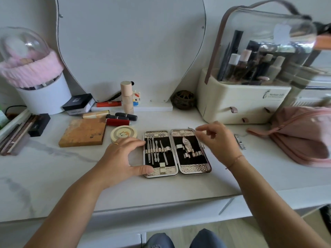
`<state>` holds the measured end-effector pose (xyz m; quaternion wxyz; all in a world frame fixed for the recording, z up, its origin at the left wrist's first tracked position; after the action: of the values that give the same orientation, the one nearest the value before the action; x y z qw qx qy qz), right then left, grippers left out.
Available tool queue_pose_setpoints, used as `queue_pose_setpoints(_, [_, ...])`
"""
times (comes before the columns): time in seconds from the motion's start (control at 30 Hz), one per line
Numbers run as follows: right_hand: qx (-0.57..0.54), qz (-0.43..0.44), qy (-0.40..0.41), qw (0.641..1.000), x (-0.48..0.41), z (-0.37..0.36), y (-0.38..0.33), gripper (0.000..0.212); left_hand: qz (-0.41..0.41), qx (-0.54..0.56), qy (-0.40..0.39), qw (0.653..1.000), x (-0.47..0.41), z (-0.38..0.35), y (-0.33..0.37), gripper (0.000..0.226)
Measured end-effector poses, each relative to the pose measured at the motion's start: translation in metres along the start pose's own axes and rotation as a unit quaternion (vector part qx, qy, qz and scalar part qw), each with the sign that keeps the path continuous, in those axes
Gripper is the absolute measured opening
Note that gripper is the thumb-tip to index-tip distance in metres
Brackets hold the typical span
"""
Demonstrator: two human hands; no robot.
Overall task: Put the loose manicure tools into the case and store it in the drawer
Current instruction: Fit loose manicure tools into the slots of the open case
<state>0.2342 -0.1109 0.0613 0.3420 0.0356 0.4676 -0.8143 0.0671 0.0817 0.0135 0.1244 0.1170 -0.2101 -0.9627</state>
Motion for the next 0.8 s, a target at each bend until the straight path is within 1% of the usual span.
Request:
queue_pose_setpoints(0.03, [0.017,-0.021,0.035,0.999,-0.001,0.019,0.013,0.013,0.003,0.000,-0.003,1.000,0.000,0.000,0.000,0.104])
queue_pose_setpoints(0.07, [0.038,-0.041,0.054,0.997,-0.001,0.033,0.024,0.013,0.005,0.001,-0.004,1.000,0.000,0.000,0.000,0.105])
queue_pose_setpoints(0.1, [0.059,-0.058,0.053,0.995,0.000,0.041,0.034,0.014,0.007,0.000,-0.005,1.000,0.000,-0.001,0.000,0.105])
queue_pose_setpoints(0.2, [0.108,-0.078,-0.008,0.991,0.003,0.035,0.047,0.013,0.005,-0.003,-0.004,1.000,0.000,0.000,0.001,0.108])
queue_pose_setpoints(0.3, [0.130,-0.077,-0.024,0.988,0.003,0.031,0.048,0.014,0.006,0.002,-0.001,1.000,0.000,0.001,0.000,0.108])
queue_pose_setpoints(0.43, [0.148,-0.086,-0.053,0.984,-0.001,0.022,0.046,0.018,0.005,0.006,0.005,1.000,0.001,0.001,0.000,0.105])
queue_pose_setpoints(0.53, [0.155,-0.099,-0.074,0.980,-0.003,0.013,0.045,0.012,0.005,0.010,0.004,1.000,0.001,0.000,-0.003,0.101])
queue_pose_setpoints(0.63, [0.141,-0.121,-0.071,0.980,-0.005,0.013,0.047,0.007,0.005,0.011,0.003,1.000,0.000,-0.001,-0.003,0.100])
queue_pose_setpoints(0.73, [0.116,-0.149,-0.063,0.980,-0.006,0.015,0.049,0.016,0.012,0.011,-0.002,1.000,0.000,-0.003,-0.005,0.101])
queue_pose_setpoints(0.8, [0.114,-0.157,-0.068,0.979,-0.006,0.015,0.048,0.018,0.015,0.013,-0.004,1.000,0.000,-0.003,-0.006,0.102])
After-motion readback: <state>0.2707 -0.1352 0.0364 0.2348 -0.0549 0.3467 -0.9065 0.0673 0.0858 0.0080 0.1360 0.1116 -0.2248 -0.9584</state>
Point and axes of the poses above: each hand's wrist, its own x-axis away from the middle knuckle, its own z-axis out of the back of the hand, y = z × x, the point moved 10 cm from there along -x, towards the middle knuckle, and after that the axes turned 11 degrees about -x, right-handed, at the moved point
